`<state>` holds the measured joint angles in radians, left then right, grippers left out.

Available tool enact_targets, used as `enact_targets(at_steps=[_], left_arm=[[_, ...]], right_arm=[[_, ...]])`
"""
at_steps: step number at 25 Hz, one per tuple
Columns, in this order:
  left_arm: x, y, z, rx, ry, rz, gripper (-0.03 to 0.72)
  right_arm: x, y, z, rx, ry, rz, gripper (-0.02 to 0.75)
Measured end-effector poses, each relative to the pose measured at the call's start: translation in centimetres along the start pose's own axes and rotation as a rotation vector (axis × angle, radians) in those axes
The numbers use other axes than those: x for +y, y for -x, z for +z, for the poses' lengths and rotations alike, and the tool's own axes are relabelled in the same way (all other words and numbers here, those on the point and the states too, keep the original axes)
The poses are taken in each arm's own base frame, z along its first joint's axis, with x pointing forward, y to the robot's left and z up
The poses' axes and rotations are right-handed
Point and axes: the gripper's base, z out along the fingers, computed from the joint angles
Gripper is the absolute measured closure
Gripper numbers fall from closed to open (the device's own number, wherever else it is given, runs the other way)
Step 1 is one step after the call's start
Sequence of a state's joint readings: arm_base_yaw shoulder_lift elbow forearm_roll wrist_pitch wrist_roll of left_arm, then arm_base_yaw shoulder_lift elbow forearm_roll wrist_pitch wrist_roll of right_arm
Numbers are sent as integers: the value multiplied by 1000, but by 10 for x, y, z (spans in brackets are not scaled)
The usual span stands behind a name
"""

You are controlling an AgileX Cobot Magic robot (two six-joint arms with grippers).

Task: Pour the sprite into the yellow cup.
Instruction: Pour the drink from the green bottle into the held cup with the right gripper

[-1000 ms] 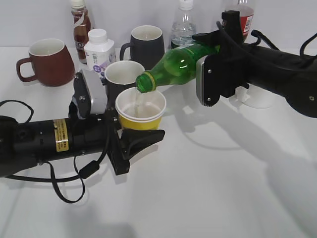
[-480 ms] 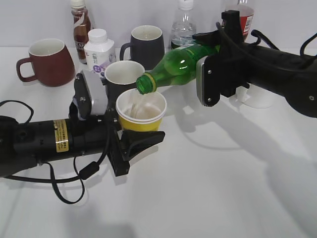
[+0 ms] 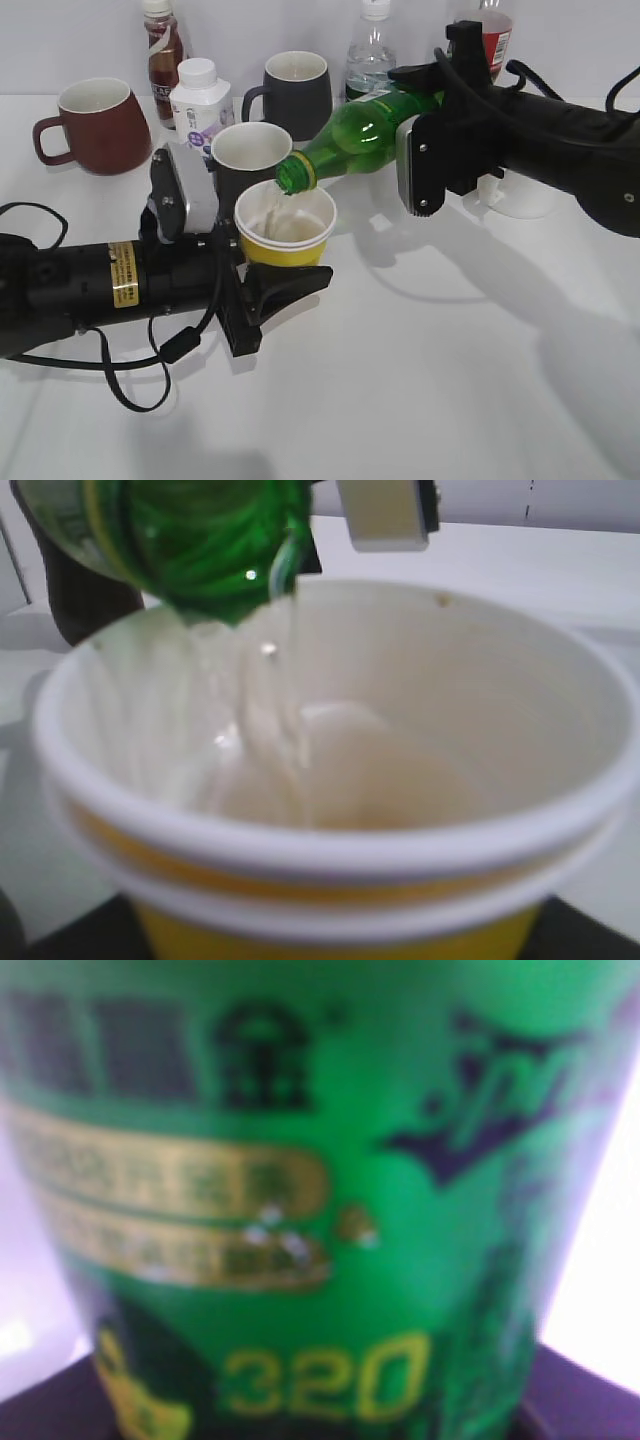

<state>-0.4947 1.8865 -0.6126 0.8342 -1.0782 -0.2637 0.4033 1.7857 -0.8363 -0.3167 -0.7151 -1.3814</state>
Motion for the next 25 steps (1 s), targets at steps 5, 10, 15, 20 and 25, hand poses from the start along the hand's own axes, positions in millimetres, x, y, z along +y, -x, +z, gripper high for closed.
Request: enact_targets(at_steps=[5, 10, 15, 20, 25], left_arm=[[0, 0, 0, 1, 0, 0, 287], [0, 0, 0, 3, -1, 0, 287], [-1, -1, 0, 5, -3, 1, 287], [-1, -1, 0, 6, -3, 1, 287], [-1, -1, 0, 7, -3, 0, 287]], right_arm=[[0, 0, 0, 0, -1, -8, 351], [0, 0, 0, 0, -1, -11, 351], [0, 0, 0, 0, -1, -13, 352], [0, 0, 0, 0, -1, -16, 352], [0, 0, 0, -1, -3, -21, 352]])
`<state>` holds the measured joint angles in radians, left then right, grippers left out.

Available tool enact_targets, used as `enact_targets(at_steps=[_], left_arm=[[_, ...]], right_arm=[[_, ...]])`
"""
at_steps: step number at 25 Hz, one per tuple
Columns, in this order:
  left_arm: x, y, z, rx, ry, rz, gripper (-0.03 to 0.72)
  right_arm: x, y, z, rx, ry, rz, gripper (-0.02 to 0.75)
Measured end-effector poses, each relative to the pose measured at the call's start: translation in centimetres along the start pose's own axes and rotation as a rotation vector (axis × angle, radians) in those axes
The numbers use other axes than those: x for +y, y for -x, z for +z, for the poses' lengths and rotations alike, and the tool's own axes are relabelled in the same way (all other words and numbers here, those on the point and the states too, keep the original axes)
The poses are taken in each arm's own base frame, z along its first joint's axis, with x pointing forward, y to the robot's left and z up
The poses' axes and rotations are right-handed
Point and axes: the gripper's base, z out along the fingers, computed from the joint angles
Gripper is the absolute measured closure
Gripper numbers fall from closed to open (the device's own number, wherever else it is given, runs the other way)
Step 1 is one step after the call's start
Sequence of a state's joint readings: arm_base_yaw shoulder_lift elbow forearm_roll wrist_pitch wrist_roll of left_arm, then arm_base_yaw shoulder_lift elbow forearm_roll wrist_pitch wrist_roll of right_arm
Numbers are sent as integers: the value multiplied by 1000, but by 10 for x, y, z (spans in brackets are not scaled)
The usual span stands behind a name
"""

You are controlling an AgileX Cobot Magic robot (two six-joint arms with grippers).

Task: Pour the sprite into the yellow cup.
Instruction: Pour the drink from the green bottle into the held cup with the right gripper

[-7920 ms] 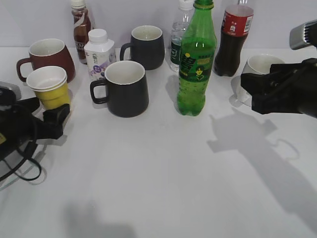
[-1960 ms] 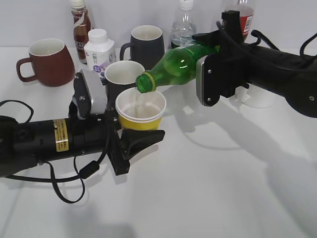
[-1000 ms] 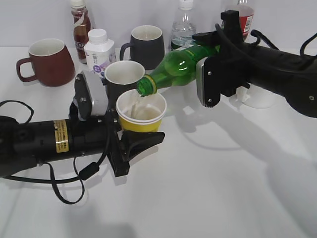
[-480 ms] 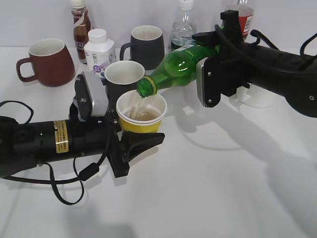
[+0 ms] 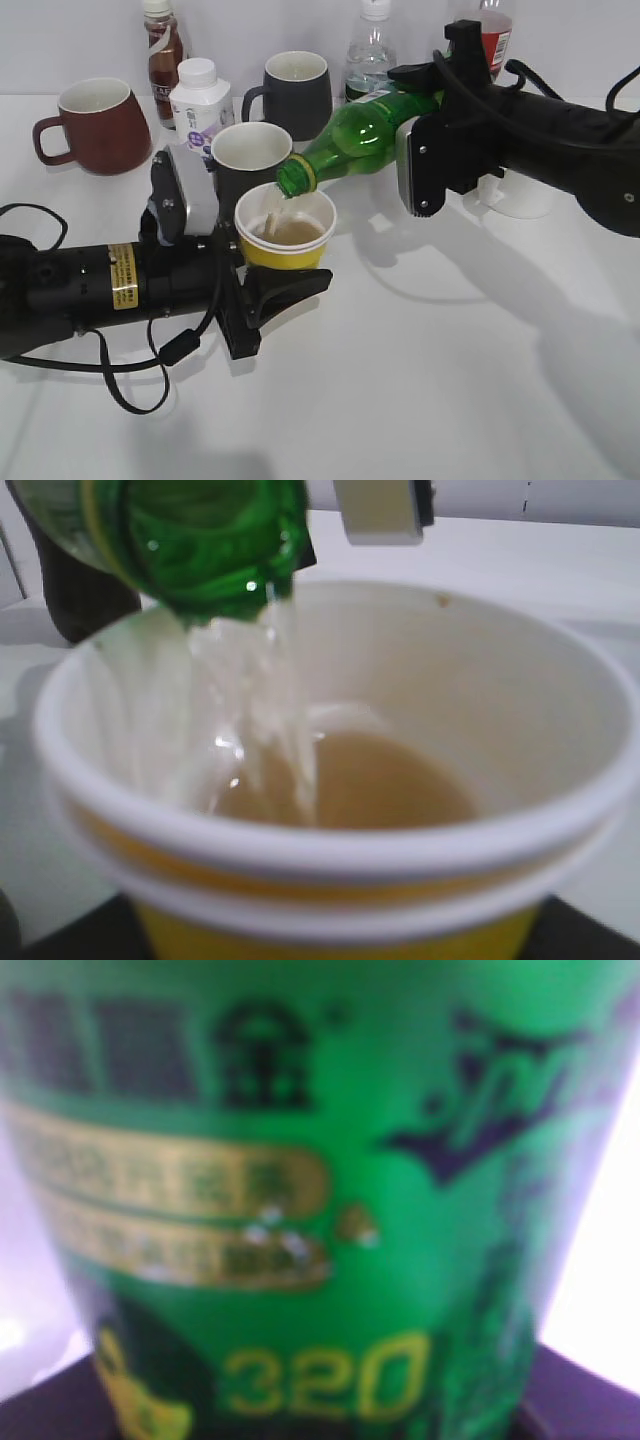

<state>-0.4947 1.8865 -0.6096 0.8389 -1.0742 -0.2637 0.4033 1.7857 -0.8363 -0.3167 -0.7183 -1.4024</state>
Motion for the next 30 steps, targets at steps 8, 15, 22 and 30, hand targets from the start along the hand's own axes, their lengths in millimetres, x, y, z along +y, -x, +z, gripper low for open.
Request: enact_targets(at_steps=[8, 15, 22, 30], left_arm=[[0, 0, 0, 2, 1, 0, 287], [0, 0, 0, 2, 1, 0, 288], [3, 2, -1, -17, 18, -8, 288], [18, 15, -16, -67, 85, 13, 288]], right_arm=[[0, 0, 0, 0, -4, 0, 352], [-1, 0, 0, 2, -5, 2, 353], [0, 0, 0, 5, 10, 139, 353], [4, 7, -1, -58, 72, 522, 353]])
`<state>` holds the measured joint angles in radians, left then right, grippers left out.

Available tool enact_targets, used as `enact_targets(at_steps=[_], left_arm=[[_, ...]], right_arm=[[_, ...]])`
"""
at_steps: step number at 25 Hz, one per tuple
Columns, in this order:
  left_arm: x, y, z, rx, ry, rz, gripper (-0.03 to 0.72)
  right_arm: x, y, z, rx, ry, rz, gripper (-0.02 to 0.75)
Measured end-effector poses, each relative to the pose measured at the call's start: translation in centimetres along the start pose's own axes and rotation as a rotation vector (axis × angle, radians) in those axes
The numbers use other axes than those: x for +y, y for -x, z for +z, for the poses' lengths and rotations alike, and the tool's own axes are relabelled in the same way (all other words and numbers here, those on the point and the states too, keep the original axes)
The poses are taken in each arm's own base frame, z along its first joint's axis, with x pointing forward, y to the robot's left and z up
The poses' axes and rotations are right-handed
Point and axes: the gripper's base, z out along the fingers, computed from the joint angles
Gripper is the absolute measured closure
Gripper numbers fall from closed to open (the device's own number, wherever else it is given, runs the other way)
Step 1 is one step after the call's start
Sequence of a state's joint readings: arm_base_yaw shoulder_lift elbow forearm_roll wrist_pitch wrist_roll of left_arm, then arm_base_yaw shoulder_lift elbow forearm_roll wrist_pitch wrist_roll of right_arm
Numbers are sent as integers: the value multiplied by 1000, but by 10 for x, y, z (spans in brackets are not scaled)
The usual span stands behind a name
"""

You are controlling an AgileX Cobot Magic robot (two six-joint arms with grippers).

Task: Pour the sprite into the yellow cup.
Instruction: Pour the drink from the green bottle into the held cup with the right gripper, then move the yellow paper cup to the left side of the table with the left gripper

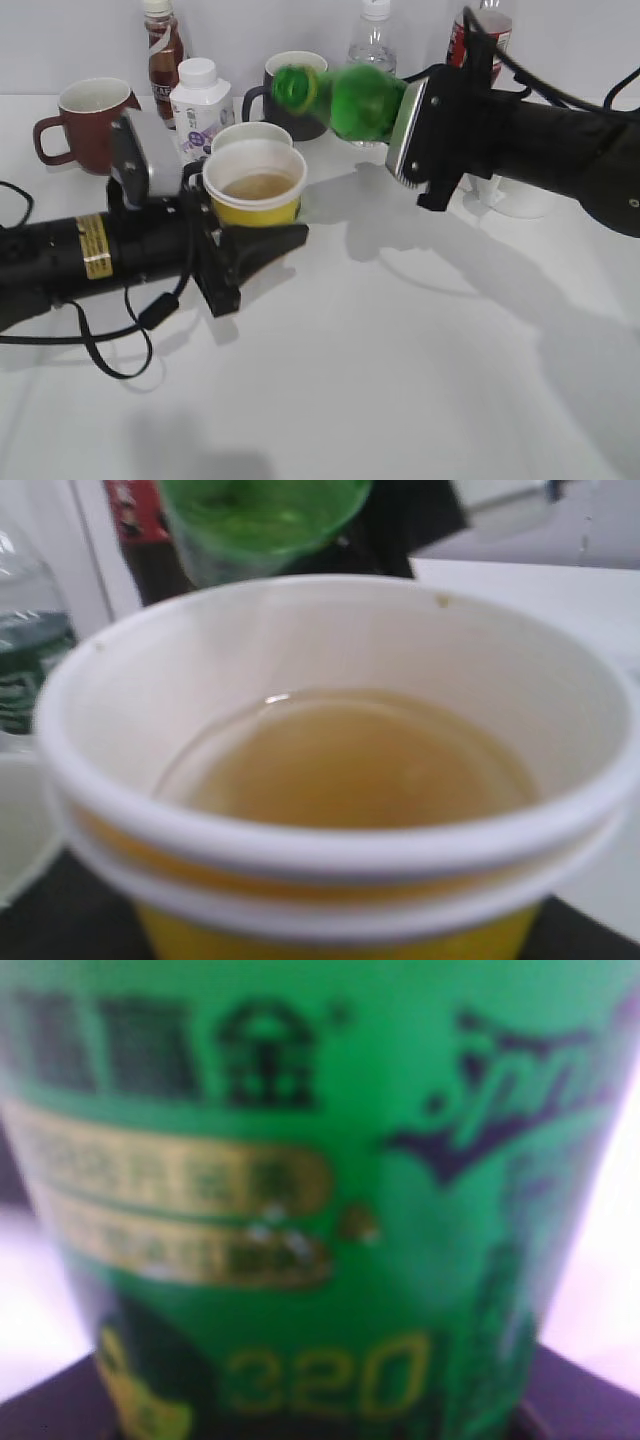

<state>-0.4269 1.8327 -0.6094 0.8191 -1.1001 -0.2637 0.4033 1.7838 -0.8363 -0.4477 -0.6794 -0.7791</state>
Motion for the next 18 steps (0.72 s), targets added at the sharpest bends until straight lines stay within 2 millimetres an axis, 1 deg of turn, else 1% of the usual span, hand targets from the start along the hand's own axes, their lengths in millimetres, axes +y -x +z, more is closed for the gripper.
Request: enact_targets(at_steps=[2, 7, 8, 12, 18], left_arm=[[4, 5, -4, -13, 19, 9, 288], [18, 15, -16, -39, 81, 28, 288], [21, 16, -19, -43, 96, 31, 288], [35, 19, -31, -47, 159, 35, 288], [56, 13, -48, -10, 257, 18, 288]], right_arm=[[2, 2, 0, -21, 24, 146, 353], [2, 5, 0, -46, 44, 619, 353], [2, 6, 0, -62, 43, 677, 353], [8, 5, 5, -97, 49, 836, 353], [23, -5, 14, -111, 58, 1021, 353]])
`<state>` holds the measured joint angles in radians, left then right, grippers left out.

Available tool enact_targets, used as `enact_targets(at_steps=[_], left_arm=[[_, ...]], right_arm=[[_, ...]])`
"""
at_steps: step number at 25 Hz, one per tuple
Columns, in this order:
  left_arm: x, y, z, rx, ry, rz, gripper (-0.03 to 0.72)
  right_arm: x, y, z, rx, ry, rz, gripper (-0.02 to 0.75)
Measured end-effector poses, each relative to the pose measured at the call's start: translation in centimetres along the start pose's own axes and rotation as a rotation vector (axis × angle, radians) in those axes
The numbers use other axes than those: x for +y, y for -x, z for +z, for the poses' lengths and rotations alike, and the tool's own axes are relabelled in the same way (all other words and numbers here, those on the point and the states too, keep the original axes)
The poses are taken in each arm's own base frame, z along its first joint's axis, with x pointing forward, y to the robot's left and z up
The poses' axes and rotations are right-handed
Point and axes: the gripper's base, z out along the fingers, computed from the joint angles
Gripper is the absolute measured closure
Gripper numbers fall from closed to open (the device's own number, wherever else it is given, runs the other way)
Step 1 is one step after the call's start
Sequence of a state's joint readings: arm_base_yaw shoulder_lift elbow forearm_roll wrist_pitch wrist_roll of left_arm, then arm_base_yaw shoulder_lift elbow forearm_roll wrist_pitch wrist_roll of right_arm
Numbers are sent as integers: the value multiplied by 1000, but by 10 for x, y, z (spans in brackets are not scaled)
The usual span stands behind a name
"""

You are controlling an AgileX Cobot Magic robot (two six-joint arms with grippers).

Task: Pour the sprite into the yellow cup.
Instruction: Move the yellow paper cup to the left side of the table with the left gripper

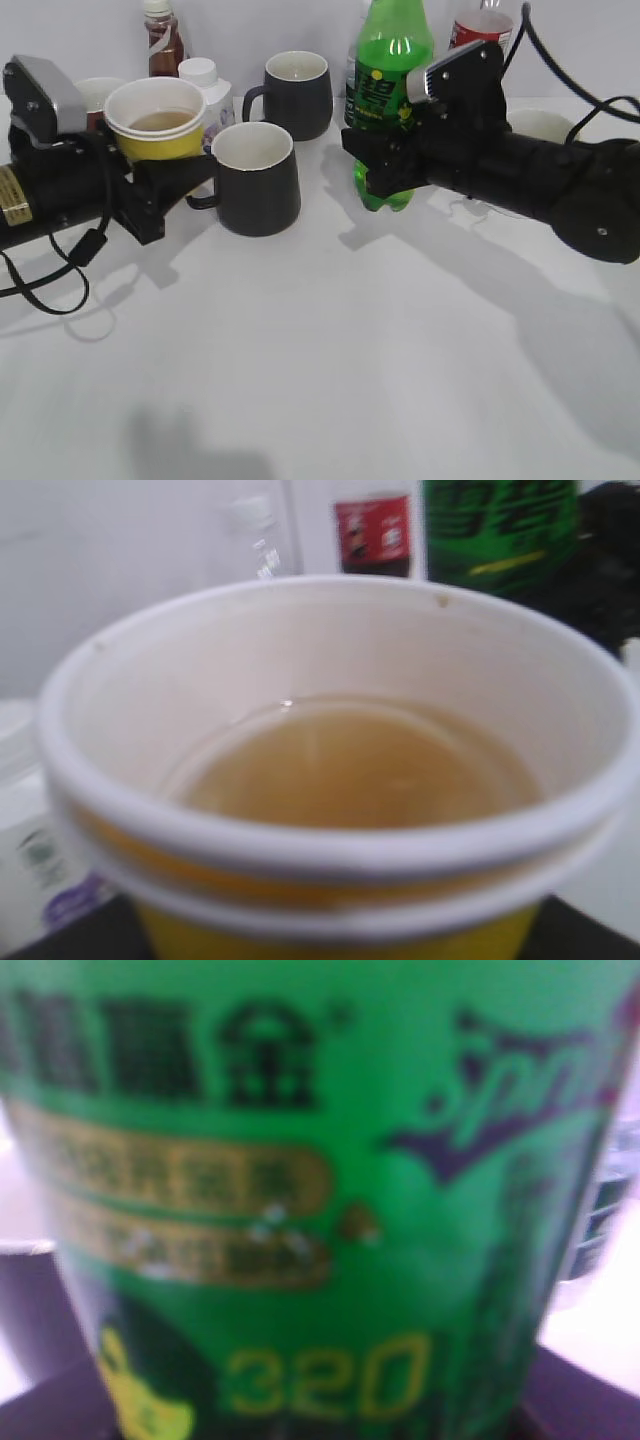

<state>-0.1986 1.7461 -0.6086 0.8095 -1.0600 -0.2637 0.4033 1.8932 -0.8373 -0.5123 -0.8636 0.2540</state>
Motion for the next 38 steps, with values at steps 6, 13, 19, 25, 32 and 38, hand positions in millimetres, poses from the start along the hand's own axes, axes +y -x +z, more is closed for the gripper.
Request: enact_targets(at_steps=[6, 13, 19, 25, 32, 38], left_arm=[[16, -8, -5, 75, 120, -47, 288], [27, -19, -6, 133, 244, -139, 288], [31, -41, -3, 159, 298, -192, 288], [33, -61, 2, 128, 322, -194, 288], [34, -79, 5, 109, 339, -136, 288], [34, -84, 5, 87, 353, -139, 159]], right_arm=[[-5, -5, 2, -5, -45, 70, 353], [-5, -3, 3, -12, -49, 73, 353], [-5, -3, 3, -12, -49, 73, 353], [-5, -3, 3, -12, -49, 74, 354], [-5, -3, 3, -12, -49, 73, 354], [-5, -3, 3, -12, -49, 73, 354]])
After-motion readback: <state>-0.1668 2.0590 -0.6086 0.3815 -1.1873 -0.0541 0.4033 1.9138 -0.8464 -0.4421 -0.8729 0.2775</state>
